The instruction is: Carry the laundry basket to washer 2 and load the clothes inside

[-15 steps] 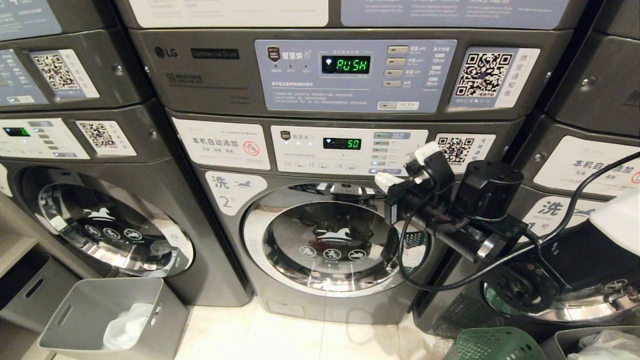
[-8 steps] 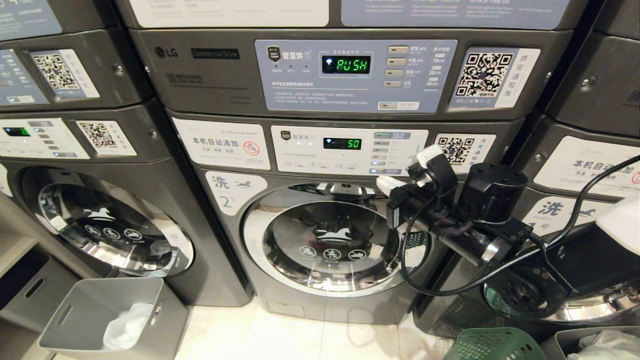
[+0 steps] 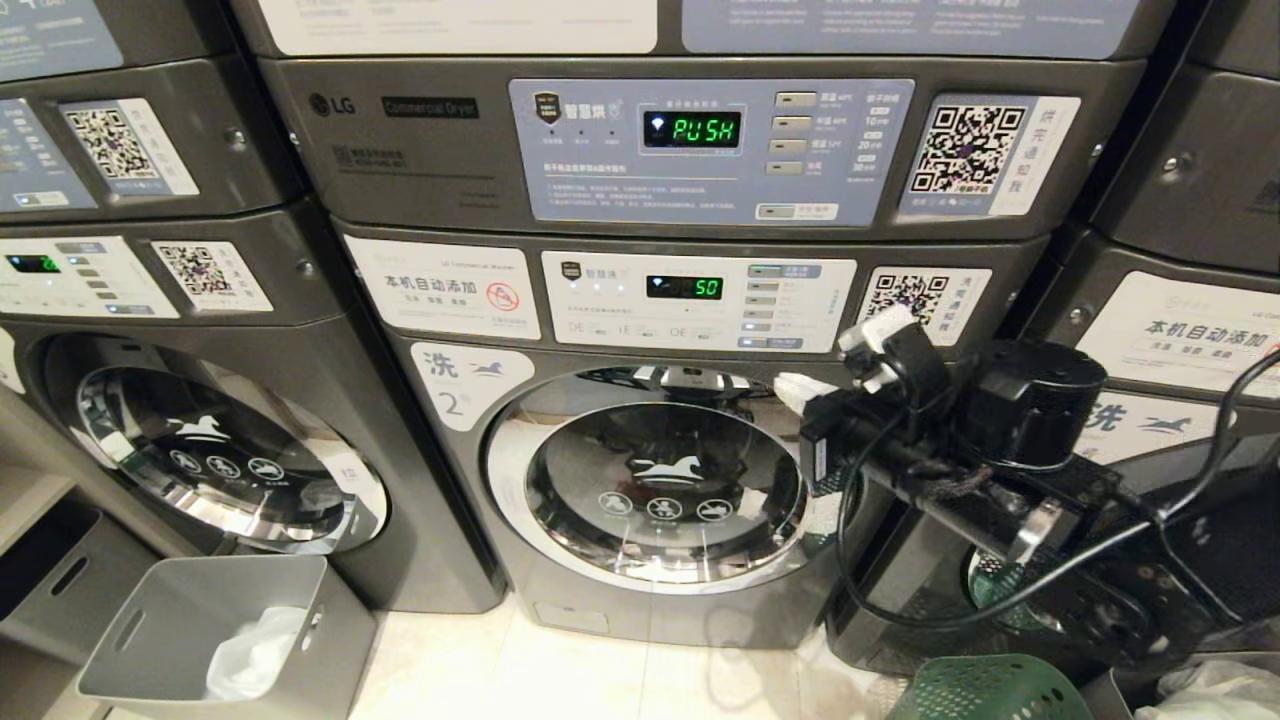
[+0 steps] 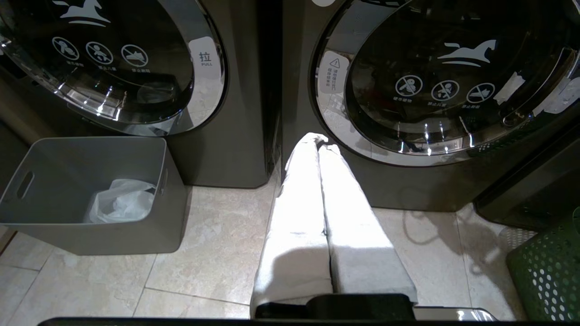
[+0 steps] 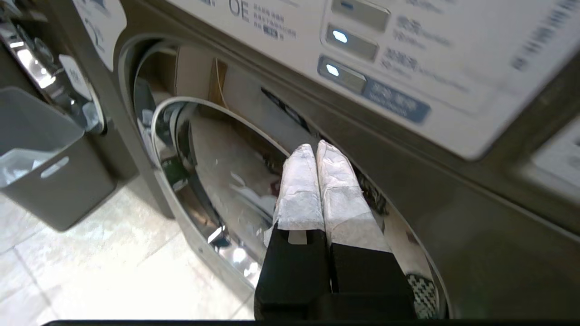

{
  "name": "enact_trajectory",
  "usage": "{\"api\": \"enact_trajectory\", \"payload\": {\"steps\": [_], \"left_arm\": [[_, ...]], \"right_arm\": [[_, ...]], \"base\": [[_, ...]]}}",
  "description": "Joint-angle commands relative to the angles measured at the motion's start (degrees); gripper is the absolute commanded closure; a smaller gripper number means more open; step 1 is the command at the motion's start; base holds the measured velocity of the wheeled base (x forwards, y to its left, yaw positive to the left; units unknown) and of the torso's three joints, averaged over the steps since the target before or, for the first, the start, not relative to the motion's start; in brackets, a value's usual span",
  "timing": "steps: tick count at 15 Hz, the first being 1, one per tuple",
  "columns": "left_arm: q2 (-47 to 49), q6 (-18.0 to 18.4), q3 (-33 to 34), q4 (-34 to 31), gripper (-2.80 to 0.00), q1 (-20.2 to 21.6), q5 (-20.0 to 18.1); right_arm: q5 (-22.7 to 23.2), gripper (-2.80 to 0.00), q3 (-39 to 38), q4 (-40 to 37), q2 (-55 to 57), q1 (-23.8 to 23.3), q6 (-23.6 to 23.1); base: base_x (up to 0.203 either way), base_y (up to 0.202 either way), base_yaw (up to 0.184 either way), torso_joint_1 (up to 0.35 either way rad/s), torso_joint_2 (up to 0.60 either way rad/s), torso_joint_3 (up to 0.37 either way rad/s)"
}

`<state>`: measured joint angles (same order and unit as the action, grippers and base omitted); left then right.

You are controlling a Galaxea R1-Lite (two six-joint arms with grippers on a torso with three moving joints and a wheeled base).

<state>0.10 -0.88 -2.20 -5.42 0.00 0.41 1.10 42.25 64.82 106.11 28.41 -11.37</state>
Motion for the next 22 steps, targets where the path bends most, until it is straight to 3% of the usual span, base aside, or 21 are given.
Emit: {"api": "enact_trajectory", "payload": {"steps": [1, 6, 8, 11, 13, 15, 18, 21, 22], "left_arm": [[-0.1, 0.0, 0.0, 0.0, 0.00, 0.0, 0.0], [0.0, 0.0, 0.0, 0.0, 0.00, 0.0, 0.0], [0.0, 0.0, 0.0, 0.0, 0.00, 0.0, 0.0], [0.0, 0.0, 0.0, 0.0, 0.00, 0.0, 0.0], [0.0, -0.1, 0.0, 0.0, 0.00, 0.0, 0.0], [0.0, 0.0, 0.0, 0.0, 0.00, 0.0, 0.0], [0.0, -0.1, 0.0, 0.0, 0.00, 0.0, 0.0], [0.0, -0.1, 0.0, 0.0, 0.00, 0.0, 0.0], [0.0, -0.1, 0.0, 0.0, 0.00, 0.0, 0.0]], "right_arm": [[0.0, 0.00, -2.7, -3.5, -7.9, -0.6, 0.3], [-0.1, 0.00, -10.7, -32.4, -37.0, -8.7, 8.0], [-0.8, 0.00, -17.4, -40.4, -49.7, -11.5, 9.9], [-3.2, 0.00, -31.9, -44.2, -64.3, -15.6, 11.1], [-0.7, 0.00, -38.9, -45.0, -72.2, -20.3, 9.6], [3.7, 0.00, -41.0, -49.9, -80.2, -24.7, 6.7], [6.2, 0.00, -40.1, -61.8, -94.1, -27.0, 4.4], [6.5, 0.00, -39.4, -66.5, -105.4, -27.9, 3.1], [4.1, 0.00, -40.5, -65.6, -106.2, -28.0, 2.6]], "base": [[0.000, 0.000, 0.000, 0.000, 0.00, 0.000], [0.000, 0.000, 0.000, 0.000, 0.00, 0.000], [0.000, 0.000, 0.000, 0.000, 0.00, 0.000], [0.000, 0.000, 0.000, 0.000, 0.00, 0.000], [0.000, 0.000, 0.000, 0.000, 0.00, 0.000], [0.000, 0.000, 0.000, 0.000, 0.00, 0.000], [0.000, 0.000, 0.000, 0.000, 0.00, 0.000], [0.000, 0.000, 0.000, 0.000, 0.00, 0.000], [0.000, 0.000, 0.000, 0.000, 0.00, 0.000]]}}
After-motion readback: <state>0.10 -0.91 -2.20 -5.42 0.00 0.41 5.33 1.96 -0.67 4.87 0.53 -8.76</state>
